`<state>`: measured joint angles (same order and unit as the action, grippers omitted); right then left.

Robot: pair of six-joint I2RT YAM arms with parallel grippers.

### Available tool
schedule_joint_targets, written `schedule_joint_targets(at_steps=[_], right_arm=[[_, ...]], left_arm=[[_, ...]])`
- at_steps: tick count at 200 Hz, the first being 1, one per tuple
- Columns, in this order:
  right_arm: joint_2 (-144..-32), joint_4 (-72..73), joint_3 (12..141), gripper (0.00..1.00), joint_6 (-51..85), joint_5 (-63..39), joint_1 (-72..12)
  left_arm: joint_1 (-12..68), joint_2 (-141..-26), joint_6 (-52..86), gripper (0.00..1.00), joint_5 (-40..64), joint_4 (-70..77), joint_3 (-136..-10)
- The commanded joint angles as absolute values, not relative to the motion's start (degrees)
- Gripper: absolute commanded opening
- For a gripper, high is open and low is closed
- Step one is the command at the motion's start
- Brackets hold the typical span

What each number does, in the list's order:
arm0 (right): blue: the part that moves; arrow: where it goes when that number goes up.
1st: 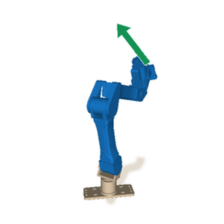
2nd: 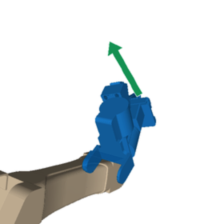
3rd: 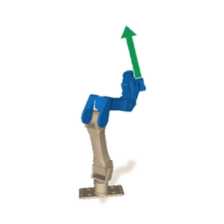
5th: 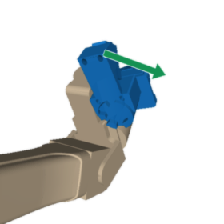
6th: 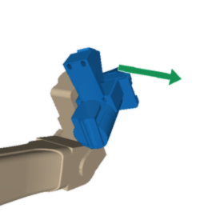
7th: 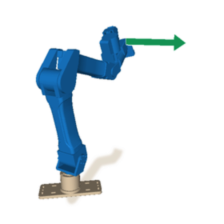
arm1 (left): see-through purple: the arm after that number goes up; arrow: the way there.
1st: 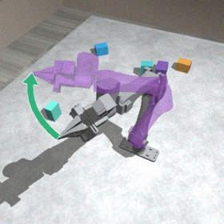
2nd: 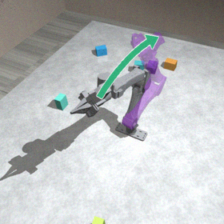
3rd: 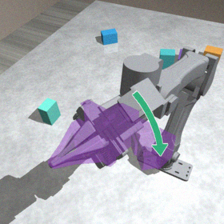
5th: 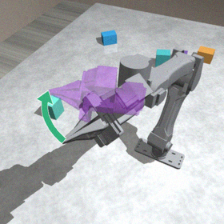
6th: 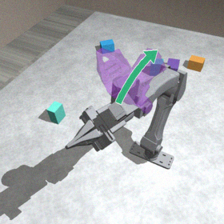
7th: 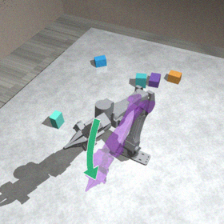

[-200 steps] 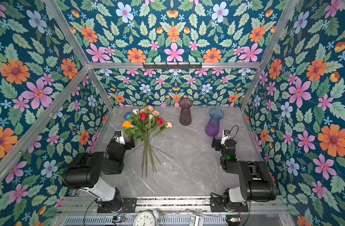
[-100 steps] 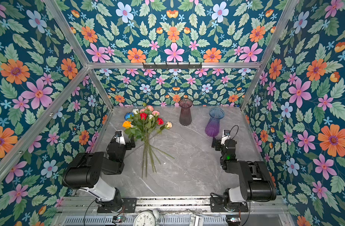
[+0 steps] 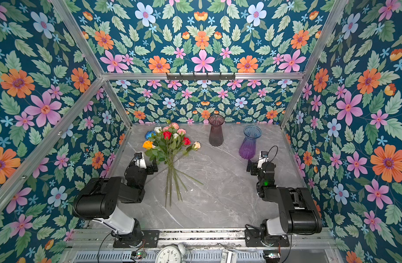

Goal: Arrange flowers in a vase
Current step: Pick up the vase from the top-center of the table.

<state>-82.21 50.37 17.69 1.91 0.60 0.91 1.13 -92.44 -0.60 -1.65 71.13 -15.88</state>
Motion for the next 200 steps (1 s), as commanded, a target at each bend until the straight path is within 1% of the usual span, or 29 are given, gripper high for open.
schedule_joint_targets(at_steps=[1, 65, 84, 91, 99, 103, 109, 114, 121, 128, 135, 143, 159, 171, 179, 184, 189, 200], right_arm=[[-82.27, 50.85, 17.59, 0.99, 1.98, 0.79, 0.88], [-82.19, 51.51, 17.28, 0.99, 1.99, 1.44, 0.6], [-80.53, 58.41, 13.8, 0.99, 0.6, 8.91, -2.49], [-77.49, 58.63, 12.97, 0.99, -0.24, 14.25, -4.79], [-71.32, 48.18, 15.37, 0.99, -0.77, 21.32, -8.71], [-67.85, 38.33, 18.07, 0.99, 0.78, 23.18, -9.77], [-62.93, 22.86, 23.33, 0.99, 6.1, 21.84, -10.12], [-59.81, 13.28, 27.23, 0.99, 11.03, 20.89, -9.74], [-56.37, 3.73, 31.04, 0.99, 17.93, 20.52, -9.72], [-53.32, -2.71, 32.94, 0.99, 24.69, 20.35, -9.68], [-50.41, -7.54, 33.48, 0.99, 31.1, 19.42, -9.59], [-46.87, -11.67, 32.68, 0.99, 35.49, 17.4, -9.58], [-38.76, -13.81, 29.8, 0.99, 34.73, 10.31, -9.58], [-32.89, -16.0, 28.29, 0.99, 33.79, 5.17, -9.6], [-29.6, -18.14, 27.81, 0.99, 33.55, 2.79, -9.69], [-28.03, -19.99, 27.84, 0.99, 33.16, 1.33, -9.67], [-26.6, -21.78, 28.03, 0.99, 32.51, -0.3, -9.67], [-24.5, -24.89, 28.43, 0.99, 32.03, -2.11, -9.88]], left_arm=[[1.06, -92.55, -1.31, 1.0, -1.62, 72.76, -15.82], [1.1, -92.55, -1.32, 1.0, -1.58, 72.77, -15.82], [1.07, -92.55, -1.09, 1.0, -2.75, 72.58, -16.03], [1.06, -92.55, -0.44, 1.0, -4.29, 71.86, -16.39], [1.16, -92.59, -0.35, 1.0, -4.91, 72.06, -16.28], [1.14, -92.63, -0.43, 1.0, -5.0, 72.25, -16.26], [1.14, -92.55, -0.36, 1.0, -4.99, 72.44, -16.05], [1.16, -92.55, -0.43, 1.0, -4.64, 73.09, -15.73], [1.14, -92.55, -0.44, 1.0, -4.45, 73.67, -15.39], [1.17, -92.64, -0.17, 1.0, -5.5, 73.48, -15.65], [1.15, -92.56, 0.07, 1.0, -6.41, 72.02, -16.32], [1.06, -92.63, 0.1, 1.0, -6.18, 72.39, -16.26], [1.31, -89.94, 0.81, 1.0, -9.26, 71.95, -15.19], [2.91, -82.72, 1.61, 1.0, -16.31, 66.32, -14.68], [4.02, -76.73, 3.51, 1.0, -20.5, 58.64, -15.7], [4.5, -73.0, 7.01, 1.0, -22.24, 54.82, -16.23], [4.57, -69.37, 10.15, 1.0, -21.33, 51.72, -16.51], [4.79, -61.74, 16.04, 1.0, -15.58, 46.78, -16.61]])
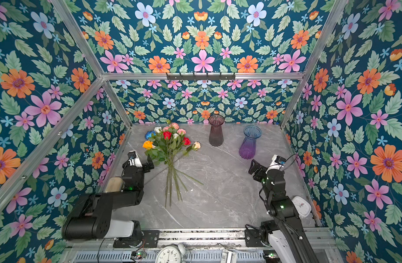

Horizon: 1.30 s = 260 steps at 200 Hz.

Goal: Arrange flowers in a vase
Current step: Pick up the vase from the top-center of the table.

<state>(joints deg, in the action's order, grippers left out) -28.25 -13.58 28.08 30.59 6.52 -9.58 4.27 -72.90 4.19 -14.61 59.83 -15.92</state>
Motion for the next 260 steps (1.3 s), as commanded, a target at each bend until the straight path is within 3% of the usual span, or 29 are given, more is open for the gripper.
schedule_joint_targets(at_steps=[1, 22, 48, 83, 100, 133, 169, 206, 260], right_arm=[[-24.34, -25.19, 28.54, 0.99, 32.05, -2.2, -9.91], [-24.38, -27.51, 29.18, 0.99, 33.25, -6.73, -10.55], [-32.37, -25.53, 30.92, 0.99, 34.77, -11.53, -14.48], [-47.51, -28.17, 39.29, 0.99, 29.35, 10.16, -41.48], [-54.7, -27.48, 41.85, 0.99, 28.43, 13.18, -47.16], [-66.29, -27.46, 49.57, 0.99, 27.43, 7.46, -44.79], [-71.86, -35.51, 67.15, 0.87, 25.76, -9.68, -28.64], [-82.79, -44.72, 90.6, 0.71, 25.66, -22.15, -13.34], [-110.33, -59.17, 128.02, 0.66, 26.83, -30.21, -11.43]], left_arm=[[4.85, -61.11, 16.5, 1.0, -15.04, 46.46, -16.61], [10.02, -53.23, 22.11, 1.0, -7.71, 42.62, -15.93], [20.24, -55.17, 19.49, 1.0, -2.75, 23.54, -24.14], [25.99, -48.23, 19.11, 1.0, -11.58, 17.2, -22.09], [25.85, -45.89, 20.11, 1.0, -15.86, 18.65, -18.9], [25.84, -49.62, 20.41, 1.0, -13.71, 24.49, -15.53], [25.84, -53.94, 17.98, 1.0, -10.88, 23.97, -15.55], [25.84, -49.35, 19.01, 1.0, -13.0, 24.14, -13.15], [25.84, -42.81, 23.35, 1.0, -16.19, 26.11, -9.19]])
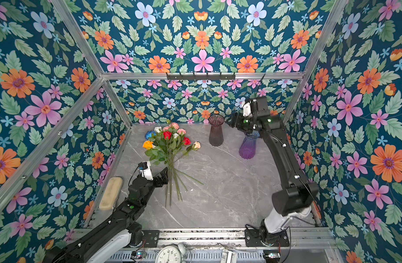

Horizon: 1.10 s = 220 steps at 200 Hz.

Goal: Arrange flowers in a vase
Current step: Pick up the vase from the top-center of the table.

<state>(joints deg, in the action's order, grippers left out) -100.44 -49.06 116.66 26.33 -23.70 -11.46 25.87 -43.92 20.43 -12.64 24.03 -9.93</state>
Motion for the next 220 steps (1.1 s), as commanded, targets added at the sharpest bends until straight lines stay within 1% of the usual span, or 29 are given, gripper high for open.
schedule_joint_targets(at_steps=[1, 19, 29, 40, 62, 81, 109, 149, 180, 192, 209, 220], right_arm=[[-110.8, -59.34, 128.61, 0.66, 26.86, -30.22, -11.43], [-119.14, -61.93, 138.31, 0.58, 28.45, -27.79, -11.68], [-123.15, -62.69, 142.74, 0.54, 29.28, -26.64, -11.82], [-127.26, -64.08, 147.77, 0.47, 29.9, -24.26, -12.11], [-133.0, -65.45, 154.64, 0.45, 30.76, -21.07, -12.81], [-134.46, -63.0, 153.82, 0.43, 32.32, -20.63, -13.09], [-135.25, -61.45, 152.35, 0.42, 33.44, -18.51, -13.37], [-137.57, -59.8, 152.04, 0.4, 34.73, -20.01, -13.43], [-139.38, -57.64, 152.13, 0.34, 36.34, -21.09, -13.45], [-139.97, -56.99, 152.31, 0.28, 36.88, -21.17, -13.49], [-140.37, -56.26, 152.4, 0.13, 37.3, -21.62, -13.53], [-140.38, -56.2, 152.38, 0.06, 37.34, -21.71, -13.54]], left_arm=[[25.84, -42.76, 23.49, 1.0, -16.31, 26.11, -9.16], [25.84, -42.12, 25.34, 1.0, -20.02, 24.27, -9.0], [25.84, -41.8, 25.43, 1.0, -20.04, 23.38, -9.22], [25.84, -41.55, 25.04, 1.0, -18.78, 22.65, -9.63], [25.84, -41.81, 24.85, 1.0, -17.33, 22.59, -10.01], [25.84, -42.34, 25.22, 1.0, -16.1, 22.8, -10.29], [25.84, -43.02, 25.66, 1.0, -14.46, 23.25, -10.43], [25.84, -43.85, 26.27, 1.0, -13.64, 23.63, -10.65], [25.84, -43.88, 26.46, 1.0, -13.87, 23.79, -10.51], [25.84, -44.18, 26.48, 1.0, -14.08, 23.75, -10.54], [25.84, -44.43, 26.28, 1.0, -14.33, 23.57, -10.65], [25.84, -44.51, 26.13, 0.99, -14.51, 23.64, -10.72]])
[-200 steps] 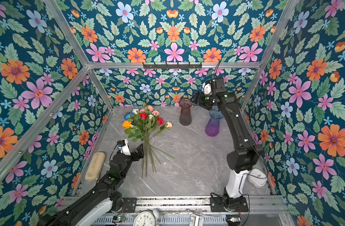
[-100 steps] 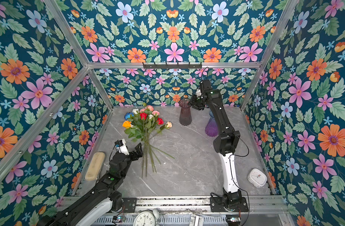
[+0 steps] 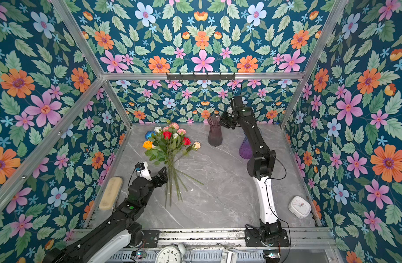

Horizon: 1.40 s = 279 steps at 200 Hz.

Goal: Arrange flowers in a vase
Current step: Pick up the vase from the top-center of the table, then place the vase at the center of the table.

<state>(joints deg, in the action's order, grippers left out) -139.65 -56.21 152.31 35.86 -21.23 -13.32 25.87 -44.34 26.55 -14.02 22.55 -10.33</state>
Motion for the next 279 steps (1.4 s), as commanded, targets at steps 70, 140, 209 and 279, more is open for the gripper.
schedule_joint_targets(at_steps=[70, 140, 209, 279], right_arm=[[-130.62, -59.02, 146.33, 0.0, 33.37, -21.1, -16.26], [-95.8, -53.23, 102.9, 0.0, 29.12, -19.77, -22.12], [-70.17, -48.33, 73.03, 0.0, 31.82, -23.13, -22.4], [-68.86, -48.22, 68.23, 0.0, 29.27, -22.92, -22.46]], left_arm=[[25.84, -45.48, 25.23, 0.98, -15.03, 23.47, -11.02], [25.84, -44.9, 23.53, 0.99, -12.04, 23.92, -11.21], [25.84, -46.78, 22.91, 0.98, -13.33, 25.09, -11.08], [25.84, -47.64, 22.54, 0.98, -15.48, 24.11, -11.1]])
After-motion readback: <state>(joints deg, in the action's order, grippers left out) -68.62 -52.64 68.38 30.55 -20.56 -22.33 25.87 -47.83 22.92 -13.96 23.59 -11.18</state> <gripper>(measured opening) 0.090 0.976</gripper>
